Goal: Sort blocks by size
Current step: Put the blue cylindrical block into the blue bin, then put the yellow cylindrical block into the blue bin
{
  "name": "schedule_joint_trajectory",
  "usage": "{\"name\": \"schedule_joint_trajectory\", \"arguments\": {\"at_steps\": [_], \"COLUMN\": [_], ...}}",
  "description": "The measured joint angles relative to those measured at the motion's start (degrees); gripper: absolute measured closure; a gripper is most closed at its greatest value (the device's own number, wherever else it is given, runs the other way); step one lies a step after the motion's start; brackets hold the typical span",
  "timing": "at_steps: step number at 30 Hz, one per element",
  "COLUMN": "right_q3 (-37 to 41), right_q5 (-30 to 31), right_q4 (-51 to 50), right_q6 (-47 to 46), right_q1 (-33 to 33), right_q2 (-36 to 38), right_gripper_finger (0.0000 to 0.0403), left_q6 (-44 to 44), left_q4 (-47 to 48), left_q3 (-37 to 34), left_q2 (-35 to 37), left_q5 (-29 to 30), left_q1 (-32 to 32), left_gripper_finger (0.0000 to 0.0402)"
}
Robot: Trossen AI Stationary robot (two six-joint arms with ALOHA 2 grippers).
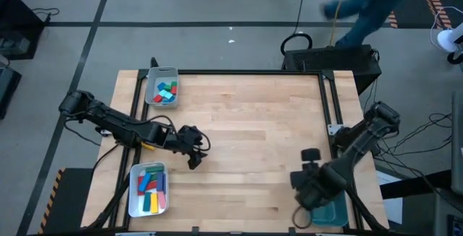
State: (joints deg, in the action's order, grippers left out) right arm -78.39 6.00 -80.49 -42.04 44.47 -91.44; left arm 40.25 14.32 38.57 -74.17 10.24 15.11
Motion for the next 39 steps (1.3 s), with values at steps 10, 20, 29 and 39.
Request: {"name": "schedule_joint_trajectory", "arguments": {"at_steps": [10,20,29,39], "right_q3": [0.02,0.58,14.86,22.84], "right_q5": [0.85,13.10,12.01,11.80], "right_q4": [-2.13,-0.90,9.44,16.59], "right_q6": [-18.45,-33.99,-42.93,-50.75], "right_q1": [11.55,22.19,26.59,26.51], "right_q2": [0.00,-0.69,-0.76,-0.81], "right_gripper_finger": [0.0290,0.0288,0.0287,0.0217], "left_q6": [2.86,4.52,7.36,17.74], "left_q4": [3.04,5.56,8.87,26.47], "left_q3": [-0.02,-0.02,-0.02,-0.04], "left_q2": [0.00,-0.04,-0.04,0.17], "left_q5": [0.78,0.80,0.80,-0.14], "left_q1": [0.35,0.35,0.29,-1.62], "left_gripper_finger": [0.0130,0.0130,0.0130,0.0130]}}
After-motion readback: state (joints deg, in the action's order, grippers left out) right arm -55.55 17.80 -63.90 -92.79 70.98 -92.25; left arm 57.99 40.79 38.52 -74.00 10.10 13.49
